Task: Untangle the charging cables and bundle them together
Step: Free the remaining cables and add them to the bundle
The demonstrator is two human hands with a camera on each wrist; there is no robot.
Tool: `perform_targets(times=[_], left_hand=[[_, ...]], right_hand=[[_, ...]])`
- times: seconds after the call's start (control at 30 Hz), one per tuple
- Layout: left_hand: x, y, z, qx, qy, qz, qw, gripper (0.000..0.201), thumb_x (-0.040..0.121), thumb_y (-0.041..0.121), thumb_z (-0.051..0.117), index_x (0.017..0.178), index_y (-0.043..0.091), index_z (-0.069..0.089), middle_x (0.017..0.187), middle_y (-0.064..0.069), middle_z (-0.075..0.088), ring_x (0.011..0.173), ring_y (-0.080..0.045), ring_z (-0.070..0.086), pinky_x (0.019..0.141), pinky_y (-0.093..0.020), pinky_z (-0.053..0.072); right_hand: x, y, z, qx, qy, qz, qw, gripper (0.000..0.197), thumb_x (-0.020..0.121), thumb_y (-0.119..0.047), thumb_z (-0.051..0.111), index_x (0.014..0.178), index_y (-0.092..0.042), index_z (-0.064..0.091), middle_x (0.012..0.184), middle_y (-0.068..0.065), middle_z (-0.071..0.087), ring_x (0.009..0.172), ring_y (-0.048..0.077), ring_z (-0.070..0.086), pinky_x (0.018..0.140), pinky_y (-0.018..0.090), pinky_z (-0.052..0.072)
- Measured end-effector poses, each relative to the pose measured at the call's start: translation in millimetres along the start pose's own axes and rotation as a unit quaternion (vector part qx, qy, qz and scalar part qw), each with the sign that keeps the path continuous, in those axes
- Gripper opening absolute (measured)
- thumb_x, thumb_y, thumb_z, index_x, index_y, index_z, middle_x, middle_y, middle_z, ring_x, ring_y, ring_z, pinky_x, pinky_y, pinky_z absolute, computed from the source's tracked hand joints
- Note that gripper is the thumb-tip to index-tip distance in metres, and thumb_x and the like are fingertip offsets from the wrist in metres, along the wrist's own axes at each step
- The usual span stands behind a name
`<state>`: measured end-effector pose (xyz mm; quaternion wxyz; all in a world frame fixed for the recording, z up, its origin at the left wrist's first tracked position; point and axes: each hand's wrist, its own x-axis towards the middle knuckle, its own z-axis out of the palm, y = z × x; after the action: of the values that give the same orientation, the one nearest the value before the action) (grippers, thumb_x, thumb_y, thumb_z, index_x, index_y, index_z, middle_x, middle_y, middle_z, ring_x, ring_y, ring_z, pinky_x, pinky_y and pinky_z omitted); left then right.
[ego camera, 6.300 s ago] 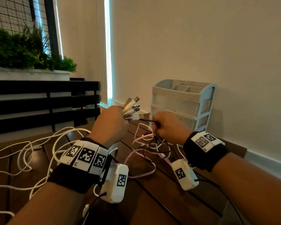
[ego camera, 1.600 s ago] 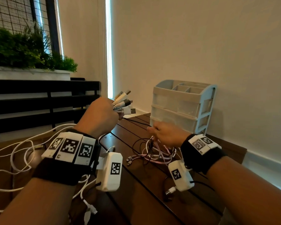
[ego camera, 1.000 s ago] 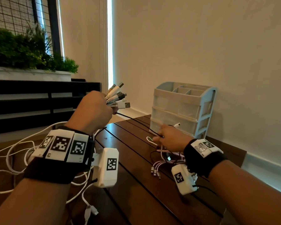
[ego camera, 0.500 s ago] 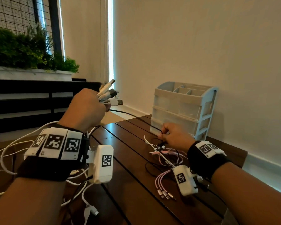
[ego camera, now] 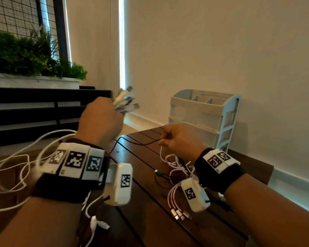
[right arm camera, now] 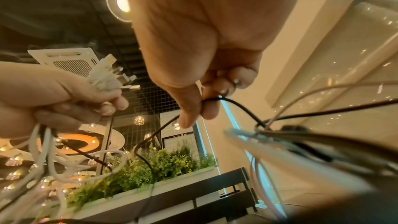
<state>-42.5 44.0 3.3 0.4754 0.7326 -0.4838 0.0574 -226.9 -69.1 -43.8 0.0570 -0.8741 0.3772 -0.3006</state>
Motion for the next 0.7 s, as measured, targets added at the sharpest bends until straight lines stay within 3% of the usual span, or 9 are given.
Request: perform_targets(times=[0.1,0.2,0.33,0.4,0.5,0.63,0.7], left_hand=[[-11,13,23,-0.034,-0.075,0.039,0.996,0.015,0.09,0.024,0.063,0.095,0.011,0.068,0.083,-0.008,0.064,0.079,-0.028,0.061,0.066,-0.03,0.044],[-14,7,43,0.007,-0.128,0.045,0.991,0.008,0.089,0.02,0.062,0.083,0.016,0.058,0.069,0.0,0.053,0.063,-0.016,0.051,0.053,-0.027,0.036],[-16,3,50,0.018,-0.16,0.032,0.986,0.009,0.088,0.02,0.064,0.085,0.016,0.057,0.078,-0.003,0.056,0.072,-0.019,0.054,0.058,-0.028,0.039],[-15,5,48,0.02,-0.148,0.044,0.988,0.009,0.088,0.019,0.063,0.084,0.015,0.056,0.076,-0.002,0.056,0.068,-0.016,0.053,0.054,-0.026,0.037],[-15,8,41,0.026,-0.131,0.056,0.989,0.013,0.089,0.024,0.065,0.082,0.016,0.056,0.068,0.002,0.051,0.061,-0.013,0.048,0.049,-0.025,0.032],[-15,8,36,0.028,-0.133,0.046,0.99,0.016,0.089,0.028,0.066,0.082,0.017,0.056,0.07,0.001,0.054,0.062,-0.014,0.052,0.053,-0.028,0.039],[-14,7,33,0.028,-0.129,0.04,0.99,0.015,0.089,0.028,0.066,0.088,0.014,0.061,0.071,-0.001,0.056,0.064,-0.017,0.054,0.055,-0.028,0.04]], right_hand=[[2,-17,-4,0.017,0.031,-0.037,0.999,0.018,0.082,-0.031,0.072,0.077,-0.016,0.062,0.081,-0.002,0.07,0.076,0.015,0.062,0.07,0.032,0.05],[1,-25,-6,0.025,0.035,-0.063,0.997,0.015,0.084,-0.03,0.071,0.082,-0.017,0.064,0.075,-0.003,0.065,0.069,0.014,0.056,0.061,0.027,0.041],[-1,-22,-6,0.018,0.034,-0.069,0.997,0.021,0.084,-0.033,0.07,0.078,-0.017,0.057,0.07,-0.005,0.059,0.062,0.007,0.05,0.055,0.02,0.036],[-1,-19,-6,0.024,0.01,-0.059,0.998,0.017,0.086,-0.03,0.068,0.083,-0.018,0.057,0.072,-0.007,0.057,0.064,0.004,0.049,0.055,0.016,0.034],[-2,-12,-7,0.033,-0.066,-0.018,0.997,0.015,0.091,-0.027,0.063,0.094,-0.012,0.063,0.079,-0.003,0.061,0.067,0.005,0.053,0.061,0.02,0.04],[-4,5,-8,0.12,-0.184,0.083,0.972,0.006,0.092,-0.021,0.06,0.096,-0.016,0.061,0.082,0.0,0.068,0.062,0.009,0.061,0.057,0.021,0.05],[-2,12,-8,0.091,-0.176,0.075,0.977,0.008,0.089,-0.015,0.064,0.093,-0.021,0.06,0.088,0.0,0.068,0.075,0.014,0.066,0.068,0.027,0.056]])
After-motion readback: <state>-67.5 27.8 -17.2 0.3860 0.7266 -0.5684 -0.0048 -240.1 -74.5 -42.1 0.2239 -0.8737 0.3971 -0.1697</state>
